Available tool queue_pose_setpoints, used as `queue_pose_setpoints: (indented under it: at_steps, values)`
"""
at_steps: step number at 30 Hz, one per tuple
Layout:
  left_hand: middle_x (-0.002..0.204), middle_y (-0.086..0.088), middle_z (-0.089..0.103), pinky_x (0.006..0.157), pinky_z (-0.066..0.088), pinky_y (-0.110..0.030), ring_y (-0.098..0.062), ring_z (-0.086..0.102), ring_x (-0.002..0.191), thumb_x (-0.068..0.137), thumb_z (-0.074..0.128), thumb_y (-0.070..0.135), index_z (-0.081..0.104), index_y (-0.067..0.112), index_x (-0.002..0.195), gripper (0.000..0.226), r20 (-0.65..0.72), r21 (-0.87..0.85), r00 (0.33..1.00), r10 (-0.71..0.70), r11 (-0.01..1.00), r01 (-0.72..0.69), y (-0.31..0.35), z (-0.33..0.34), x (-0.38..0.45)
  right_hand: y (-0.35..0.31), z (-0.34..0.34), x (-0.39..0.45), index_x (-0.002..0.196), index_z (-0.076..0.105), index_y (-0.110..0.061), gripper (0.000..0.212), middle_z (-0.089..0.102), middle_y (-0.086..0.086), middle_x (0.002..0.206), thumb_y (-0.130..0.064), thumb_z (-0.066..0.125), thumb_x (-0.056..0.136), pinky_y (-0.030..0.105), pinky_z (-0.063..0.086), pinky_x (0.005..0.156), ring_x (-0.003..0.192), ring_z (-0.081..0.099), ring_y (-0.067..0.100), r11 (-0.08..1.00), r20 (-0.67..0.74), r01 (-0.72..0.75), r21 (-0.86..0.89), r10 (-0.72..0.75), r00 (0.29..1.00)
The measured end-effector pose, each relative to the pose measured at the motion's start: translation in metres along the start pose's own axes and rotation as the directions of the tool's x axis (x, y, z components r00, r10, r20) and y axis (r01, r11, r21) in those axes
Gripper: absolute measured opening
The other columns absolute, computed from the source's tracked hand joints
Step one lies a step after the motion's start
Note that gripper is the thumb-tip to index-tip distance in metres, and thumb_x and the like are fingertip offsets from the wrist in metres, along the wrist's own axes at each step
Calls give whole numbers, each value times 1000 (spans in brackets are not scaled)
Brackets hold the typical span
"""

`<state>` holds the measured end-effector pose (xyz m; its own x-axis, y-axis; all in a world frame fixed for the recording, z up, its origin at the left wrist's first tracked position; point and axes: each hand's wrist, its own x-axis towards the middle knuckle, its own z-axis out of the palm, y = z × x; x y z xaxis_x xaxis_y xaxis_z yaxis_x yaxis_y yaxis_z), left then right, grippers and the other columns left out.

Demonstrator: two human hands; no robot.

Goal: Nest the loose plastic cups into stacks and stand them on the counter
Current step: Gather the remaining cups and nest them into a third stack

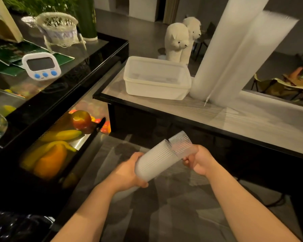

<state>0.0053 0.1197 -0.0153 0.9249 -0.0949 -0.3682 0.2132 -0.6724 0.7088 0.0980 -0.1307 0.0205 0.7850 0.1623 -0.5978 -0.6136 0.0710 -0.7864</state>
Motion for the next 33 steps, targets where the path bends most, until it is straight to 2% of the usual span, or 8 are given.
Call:
queue_pose_setpoints:
  at_steps: [9, 13, 15, 18, 22, 28, 31, 33]
  values:
    - [120, 12, 47, 92, 53, -39, -15, 52, 110, 64, 90, 36, 25, 44, 142, 102, -14, -41, 1000, -6, 999, 6, -1, 1, -1, -12, 1, -2, 94, 65, -2, 24, 59, 12, 88, -6, 42, 95, 18, 35, 43, 61, 42, 13, 993, 167, -36, 108, 18, 986]
    - [122, 12, 46, 92, 55, -42, -15, 52, 110, 63, 88, 41, 24, 48, 138, 99, 2, -21, 1000, -14, 1000, 14, -4, -1, -1, -14, -3, 4, 116, 61, 7, 30, 64, 18, 102, -2, 40, 97, 17, 37, 39, 60, 39, 12, 989, 199, -29, 143, 0, 980]
    - [122, 12, 46, 94, 55, -42, -15, 52, 111, 63, 88, 40, 24, 50, 136, 97, 6, -6, 1000, -15, 1000, 15, -4, 0, -1, -13, -5, 6, 116, 62, 7, 29, 59, 19, 103, -4, 41, 98, 18, 37, 40, 62, 42, 14, 994, 214, -42, 97, 20, 977]
    - [121, 13, 46, 94, 54, -40, -15, 52, 111, 65, 88, 37, 23, 48, 137, 97, 6, -6, 1000, -9, 1000, 9, 0, 1, 2, -10, -3, 7, 94, 67, -1, 25, 61, 10, 78, -7, 44, 98, 19, 36, 44, 58, 46, 13, 998, 183, -31, -49, 40, 982]
    - [121, 13, 45, 92, 53, -35, -15, 51, 111, 68, 87, 35, 23, 44, 142, 98, 6, -12, 1000, -10, 1000, 10, 1, 3, 6, -7, 4, 13, 98, 67, -2, 18, 59, 5, 71, -12, 51, 97, 20, 37, 49, 55, 49, 11, 981, 166, -20, -195, 53, 985]
    - [122, 14, 41, 91, 52, -34, -14, 48, 111, 69, 87, 36, 23, 42, 145, 99, -15, -9, 1000, -4, 1000, 4, -2, 5, 14, 3, 24, 24, 85, 64, -13, 23, 54, 5, 69, -10, 44, 97, 23, 40, 49, 53, 50, 12, 856, 118, 21, -517, 47, 992]
    - [124, 16, 42, 94, 53, -38, -13, 49, 114, 68, 88, 36, 26, 41, 146, 101, -21, -35, 1000, -19, 999, 18, -7, 2, 18, 1, 28, 34, 95, 65, -12, 21, 56, 7, 78, -17, 45, 99, 24, 44, 52, 56, 53, 13, 824, 149, 36, -565, 58, 987]
    - [126, 15, 44, 95, 53, -40, -14, 50, 115, 67, 89, 36, 26, 41, 146, 102, -36, -53, 998, -49, 998, 47, -10, 0, 20, 0, 31, 41, 107, 66, -6, 33, 59, 8, 84, -34, 50, 100, 27, 48, 56, 62, 57, 15, 858, 178, 44, -512, 56, 982]
